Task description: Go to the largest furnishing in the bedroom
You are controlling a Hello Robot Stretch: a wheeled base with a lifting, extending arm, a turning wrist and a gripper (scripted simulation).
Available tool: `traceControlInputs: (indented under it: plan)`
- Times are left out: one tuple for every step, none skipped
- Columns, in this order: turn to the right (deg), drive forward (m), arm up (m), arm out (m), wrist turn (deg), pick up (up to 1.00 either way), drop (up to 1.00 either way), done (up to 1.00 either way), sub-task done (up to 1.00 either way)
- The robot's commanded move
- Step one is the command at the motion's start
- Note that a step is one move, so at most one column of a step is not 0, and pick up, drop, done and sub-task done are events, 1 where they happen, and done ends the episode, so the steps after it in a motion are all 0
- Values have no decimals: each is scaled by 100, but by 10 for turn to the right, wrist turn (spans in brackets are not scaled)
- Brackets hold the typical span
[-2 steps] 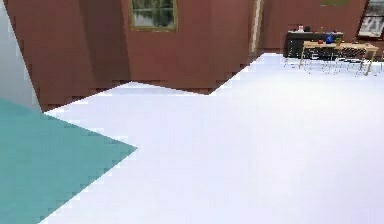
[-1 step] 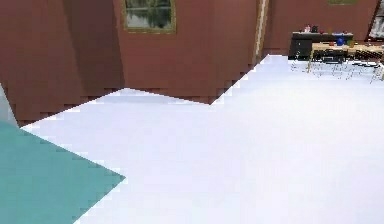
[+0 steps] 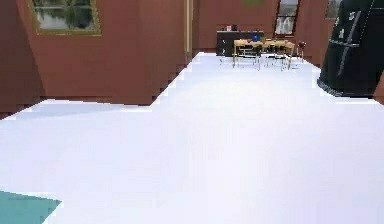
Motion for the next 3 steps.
traceControlInputs:
  plan:
    - [0, 100, 0, 0, 0, 0, 0, 0, 0]
    - [0, 100, 0, 0, 0, 0, 0, 0, 0]
    - [0, 100, 0, 0, 0, 0, 0, 0, 0]
